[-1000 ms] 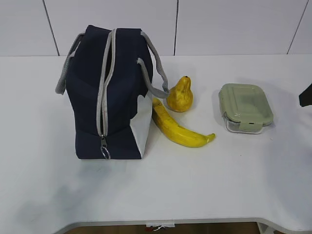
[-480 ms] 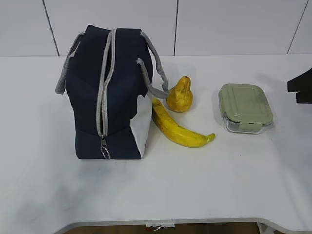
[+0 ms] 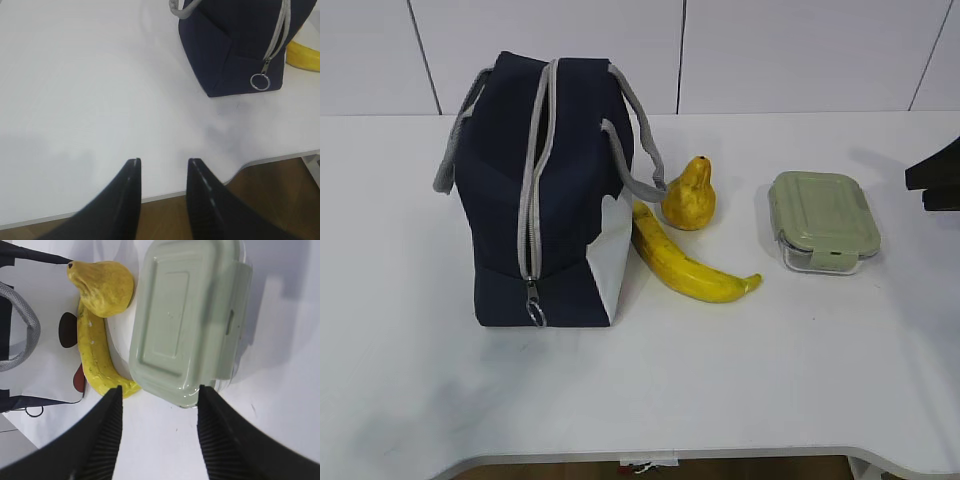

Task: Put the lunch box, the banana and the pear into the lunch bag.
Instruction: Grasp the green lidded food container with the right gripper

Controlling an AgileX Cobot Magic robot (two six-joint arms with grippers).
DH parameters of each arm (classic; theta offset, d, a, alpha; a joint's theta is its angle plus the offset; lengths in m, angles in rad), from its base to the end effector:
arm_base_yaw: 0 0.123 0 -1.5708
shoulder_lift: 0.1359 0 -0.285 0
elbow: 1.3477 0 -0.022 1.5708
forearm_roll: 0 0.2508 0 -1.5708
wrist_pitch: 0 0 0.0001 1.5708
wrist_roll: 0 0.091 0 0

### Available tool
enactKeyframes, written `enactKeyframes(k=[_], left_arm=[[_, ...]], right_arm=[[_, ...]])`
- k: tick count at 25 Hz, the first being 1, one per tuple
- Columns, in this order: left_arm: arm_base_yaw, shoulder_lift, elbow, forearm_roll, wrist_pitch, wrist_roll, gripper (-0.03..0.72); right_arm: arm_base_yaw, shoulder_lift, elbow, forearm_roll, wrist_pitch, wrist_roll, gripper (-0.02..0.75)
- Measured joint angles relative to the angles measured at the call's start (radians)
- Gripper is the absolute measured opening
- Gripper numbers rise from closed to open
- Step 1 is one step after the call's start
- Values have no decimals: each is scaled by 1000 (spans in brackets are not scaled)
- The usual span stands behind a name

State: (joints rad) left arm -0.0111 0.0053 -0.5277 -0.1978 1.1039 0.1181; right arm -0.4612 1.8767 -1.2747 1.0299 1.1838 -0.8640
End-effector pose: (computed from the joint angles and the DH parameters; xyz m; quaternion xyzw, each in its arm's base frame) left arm -0.0102 -0.0159 0.2828 0.0622 0.8522 -0.0711 0.5147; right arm 0.3540 -0.0952 0.2216 0.0365 0.8939 0.3837 0.2289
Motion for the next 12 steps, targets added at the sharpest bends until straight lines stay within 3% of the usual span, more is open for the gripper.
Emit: enactKeyframes(k=[4,9,12], left_arm=[[0,0,0,0,0,0,239],[0,0,0,0,0,0,239],[0,0,0,0,0,0,239]], right_arm=[[0,0,0,36,2,4,402],[0,36,-36,60,2,13,551],[0,75,-68,60,2,13,585]])
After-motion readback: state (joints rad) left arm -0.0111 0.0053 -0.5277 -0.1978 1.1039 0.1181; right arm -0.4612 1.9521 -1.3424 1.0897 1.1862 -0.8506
